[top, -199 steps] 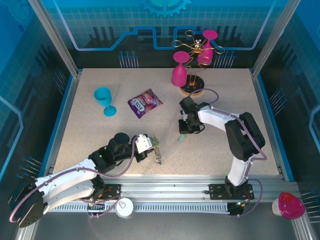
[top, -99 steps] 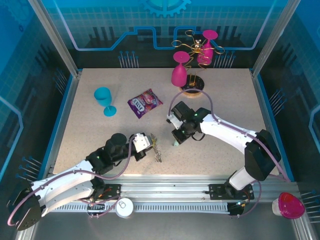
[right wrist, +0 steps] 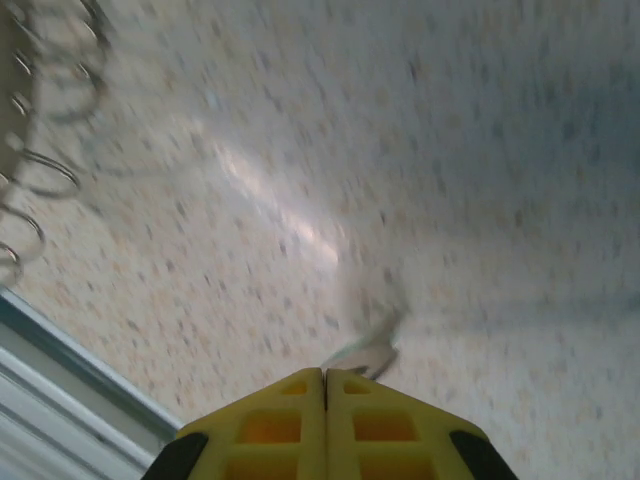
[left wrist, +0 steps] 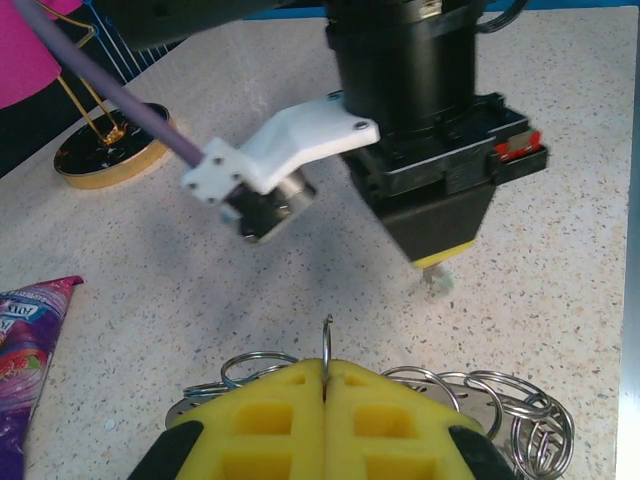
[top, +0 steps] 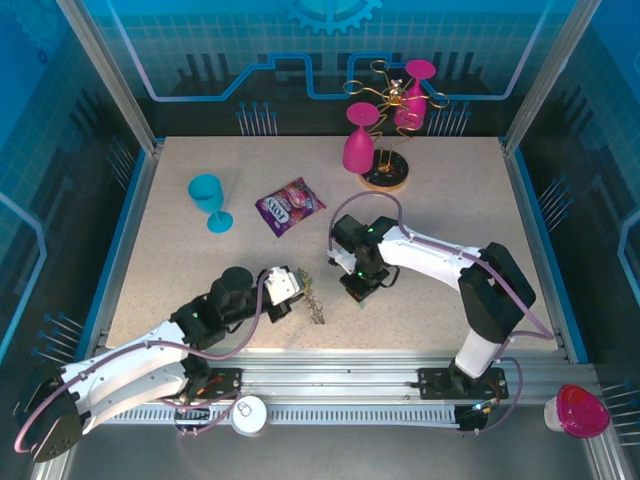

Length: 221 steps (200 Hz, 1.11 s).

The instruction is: Put the keys on the keyring

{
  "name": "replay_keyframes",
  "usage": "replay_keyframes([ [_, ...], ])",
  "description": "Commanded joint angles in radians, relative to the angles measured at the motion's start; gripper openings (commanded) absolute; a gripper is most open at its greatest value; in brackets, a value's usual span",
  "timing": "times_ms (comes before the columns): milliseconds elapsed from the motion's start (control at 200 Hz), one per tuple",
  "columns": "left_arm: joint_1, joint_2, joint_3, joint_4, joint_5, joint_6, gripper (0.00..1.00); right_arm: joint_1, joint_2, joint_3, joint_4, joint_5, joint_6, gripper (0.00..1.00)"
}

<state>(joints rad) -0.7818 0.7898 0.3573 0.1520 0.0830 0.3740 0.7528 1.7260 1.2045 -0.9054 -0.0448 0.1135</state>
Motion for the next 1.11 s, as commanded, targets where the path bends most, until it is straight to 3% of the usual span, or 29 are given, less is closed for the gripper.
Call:
replay_keyframes([
  [0,-0.005,-0.008,0.013,-0.006,0.012,0.012,0.0,-0.012,0.077,0.019,0.084,0.022,-0.028,0.0],
  [45,-0.005,-0.008,0.015,-0.01,0.011,0.013,0.0,-0.013,0.082,0.023,0.101,0.024,-0.031,0.0],
  [230,-0.005,0.001,0.014,-0.006,0.011,0.014,0.0,-0.017,0.09,0.02,0.154,0.02,-0.029,0.32],
  [440,-0.006,-0.001,0.011,-0.002,0.006,0.014,0.0,-0.031,-0.021,-0.059,0.231,0.041,0.002,0.53],
  [775,-0.005,-0.002,0.01,0.004,0.009,0.01,0.0,-0.058,-0.126,-0.211,0.274,-0.02,0.078,0.49],
  [1101,-0.006,-0.004,0.006,0.006,0.011,0.006,0.0,-0.132,-0.102,-0.271,0.402,-0.149,0.087,0.45],
])
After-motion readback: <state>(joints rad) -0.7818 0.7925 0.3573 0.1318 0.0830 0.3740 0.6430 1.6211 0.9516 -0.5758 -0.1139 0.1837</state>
